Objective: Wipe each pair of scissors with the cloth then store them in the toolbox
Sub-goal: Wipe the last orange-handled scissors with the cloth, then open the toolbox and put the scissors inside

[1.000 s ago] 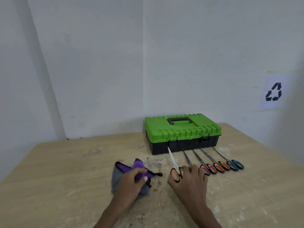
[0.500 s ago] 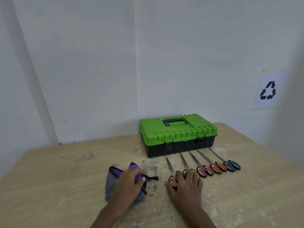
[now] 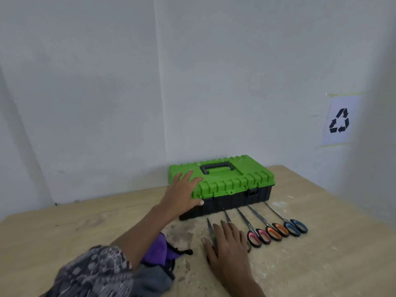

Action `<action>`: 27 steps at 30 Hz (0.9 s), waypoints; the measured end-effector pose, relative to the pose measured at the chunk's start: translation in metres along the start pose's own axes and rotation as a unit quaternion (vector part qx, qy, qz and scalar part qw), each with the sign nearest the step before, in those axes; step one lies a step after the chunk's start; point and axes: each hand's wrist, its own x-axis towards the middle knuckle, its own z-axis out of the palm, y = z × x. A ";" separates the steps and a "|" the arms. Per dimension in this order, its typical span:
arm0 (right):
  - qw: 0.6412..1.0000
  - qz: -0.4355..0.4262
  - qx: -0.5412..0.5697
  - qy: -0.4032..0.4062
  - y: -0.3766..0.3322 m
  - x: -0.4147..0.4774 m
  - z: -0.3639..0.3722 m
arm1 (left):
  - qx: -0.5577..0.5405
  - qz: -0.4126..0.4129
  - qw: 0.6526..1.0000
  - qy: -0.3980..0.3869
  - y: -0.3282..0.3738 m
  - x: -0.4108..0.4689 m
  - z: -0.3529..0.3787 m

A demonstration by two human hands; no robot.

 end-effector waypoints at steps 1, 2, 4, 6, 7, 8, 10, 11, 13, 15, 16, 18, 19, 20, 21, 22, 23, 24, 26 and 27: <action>1.000 -0.001 0.002 -0.003 0.000 0.000 0.001 | 0.008 -0.006 0.999 -0.033 -0.003 0.008 0.002; 1.000 -0.002 0.005 -0.005 0.001 0.001 0.001 | 0.013 -0.006 0.998 -0.057 -0.008 0.016 0.006; 1.000 -0.002 0.015 -0.008 0.001 0.002 0.003 | 0.012 0.012 0.997 -0.075 -0.019 0.026 0.013; 1.000 0.000 0.022 -0.004 0.001 0.005 0.006 | 0.010 0.045 0.997 -0.060 -0.030 0.033 0.019; 1.000 -0.001 0.023 -0.001 0.000 0.005 0.007 | 0.015 0.056 0.997 -0.056 -0.033 0.035 0.019; 1.000 -0.002 0.025 0.004 0.000 0.006 0.008 | 0.025 0.066 0.996 -0.052 -0.035 0.036 0.019; 0.999 -0.003 0.032 0.017 0.001 0.006 0.009 | 0.054 0.083 0.994 -0.047 -0.035 0.035 0.016; 0.999 -0.003 0.036 0.023 0.001 0.005 0.010 | 0.070 0.090 0.993 -0.043 -0.033 0.033 0.015; 0.999 -0.003 0.044 0.028 0.002 0.004 0.011 | 0.086 0.093 0.991 -0.041 -0.029 0.028 0.014; 0.998 -0.008 0.046 0.032 0.002 0.004 0.009 | 0.096 0.087 0.991 -0.039 -0.025 0.020 0.013; 0.998 -0.011 0.047 0.033 0.002 0.003 0.008 | 0.103 0.088 0.990 -0.034 -0.024 0.016 0.014; 0.997 -0.016 0.060 0.035 0.003 0.001 0.005 | 0.107 0.091 0.990 -0.019 -0.025 0.009 0.018; 0.997 -0.016 0.070 0.033 0.004 0.000 0.003 | 0.108 0.091 0.990 -0.015 -0.026 0.007 0.019; 0.997 -0.012 0.076 0.025 0.005 -0.001 0.002 | 0.108 0.090 0.990 -0.014 -0.026 0.005 0.020; 0.997 -0.006 0.077 0.012 0.006 -0.002 0.002 | 0.108 0.090 0.990 -0.012 -0.026 0.005 0.020; 0.997 -0.001 0.076 -0.002 0.007 -0.003 0.003 | 0.109 0.089 0.990 -0.011 -0.025 0.005 0.019; 0.997 0.000 0.072 -0.009 0.007 -0.004 0.004 | 0.110 0.089 0.990 -0.009 -0.025 0.005 0.019; 0.998 -0.002 0.069 -0.012 0.007 -0.004 0.005 | 0.112 0.092 0.989 -0.008 -0.024 0.005 0.020; 0.997 -0.004 0.071 -0.018 0.007 -0.005 0.004 | 0.117 0.096 0.988 -0.006 -0.026 0.005 0.021; 0.997 -0.004 0.075 -0.021 0.007 -0.006 0.003 | 0.116 0.095 0.989 -0.008 -0.029 0.006 0.022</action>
